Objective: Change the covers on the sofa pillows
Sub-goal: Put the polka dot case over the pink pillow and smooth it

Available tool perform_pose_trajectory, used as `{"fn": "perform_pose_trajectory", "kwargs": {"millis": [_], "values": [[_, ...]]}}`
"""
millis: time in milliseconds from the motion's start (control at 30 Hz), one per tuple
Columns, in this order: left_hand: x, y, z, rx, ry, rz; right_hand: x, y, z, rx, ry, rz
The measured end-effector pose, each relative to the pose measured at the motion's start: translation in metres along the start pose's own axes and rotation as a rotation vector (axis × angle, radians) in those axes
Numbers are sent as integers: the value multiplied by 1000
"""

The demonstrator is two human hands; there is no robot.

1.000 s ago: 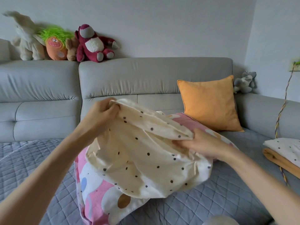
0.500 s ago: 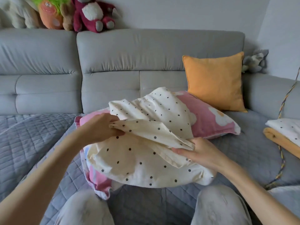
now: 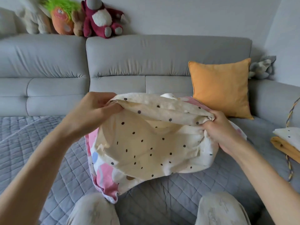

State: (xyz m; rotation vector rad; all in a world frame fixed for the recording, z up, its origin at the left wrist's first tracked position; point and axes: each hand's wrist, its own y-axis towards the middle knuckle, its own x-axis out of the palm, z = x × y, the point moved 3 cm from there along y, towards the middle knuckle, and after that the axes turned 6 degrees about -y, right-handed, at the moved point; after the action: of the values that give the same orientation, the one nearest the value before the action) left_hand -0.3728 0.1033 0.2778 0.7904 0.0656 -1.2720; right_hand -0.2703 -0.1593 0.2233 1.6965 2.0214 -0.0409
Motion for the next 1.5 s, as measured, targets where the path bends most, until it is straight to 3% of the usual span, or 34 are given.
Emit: {"fn": "perform_pose_trajectory", "kwargs": {"millis": [100, 267, 333, 433, 500, 533, 600, 633, 667, 700, 733, 767, 800, 833, 867, 933, 967, 1000, 1067, 1100, 1167, 1233, 1333, 1400, 1467, 1500], "values": [[0, 3, 0, -15, 80, 56, -6, -2, -14, -38, -13, -79], [2, -4, -11, -147, -74, 20, 6, -26, 3, 115, -655, -563], [6, -5, -15, -129, -30, -60, 5, -30, 1, 119, -658, -535], [15, 0, -32, -118, 35, -157, 0, -19, -11, 12, -457, -268], [36, -4, -54, -115, 370, -291, 12, -19, -10, -82, -415, -212], [53, -14, -65, -134, 565, -386, 27, -24, 2, -94, -519, -314], [87, -48, -92, -264, 779, -695, 63, -51, 38, 2, -864, -807], [96, -62, -100, -347, 758, -828, 70, -63, 55, 47, -999, -967], [96, -69, -99, -349, 655, -834, 69, -65, 58, 20, -1048, -979], [87, -59, -97, -301, 544, -692, 61, -56, 52, 9, -953, -847], [68, -42, -85, -222, 438, -382, 45, -41, 40, -5, -734, -533], [44, -26, -69, -82, 312, 59, 25, -29, 24, -91, -500, -151], [25, -19, -48, 41, 277, 387, 11, -24, 4, -208, -404, 120], [20, -16, -30, 98, 291, 530, 7, -24, -10, -277, -416, 190], [26, -12, -19, 88, 348, 427, 13, -25, -17, -279, -515, 71], [66, -23, -27, -43, 519, -204, 35, -36, -10, -192, -733, -393], [76, -29, -37, -103, 536, -360, 37, -37, -6, -192, -752, -470], [71, -29, -40, -136, 440, -345, 31, -35, -7, -208, -680, -415], [45, -22, -35, -190, 114, -113, 11, -30, -11, -165, -390, -263], [33, -18, -39, -185, 24, -22, 8, -31, -12, -122, -323, -291], [26, -14, -38, -213, -35, -108, 14, -38, -5, -3, -293, -472], [31, -14, -37, -194, 62, -257, 18, -39, 2, 77, -137, -482], [39, -16, -47, 112, 641, -327, 9, -25, 10, 254, 188, -329], [45, -22, -55, -18, 877, -401, 7, -23, 13, 321, 311, -327], [46, -18, -69, -125, 855, -311, 8, -27, 12, 274, 105, -367], [44, -13, -73, -138, 811, -227, 7, -28, 14, 205, -198, -405]]}}
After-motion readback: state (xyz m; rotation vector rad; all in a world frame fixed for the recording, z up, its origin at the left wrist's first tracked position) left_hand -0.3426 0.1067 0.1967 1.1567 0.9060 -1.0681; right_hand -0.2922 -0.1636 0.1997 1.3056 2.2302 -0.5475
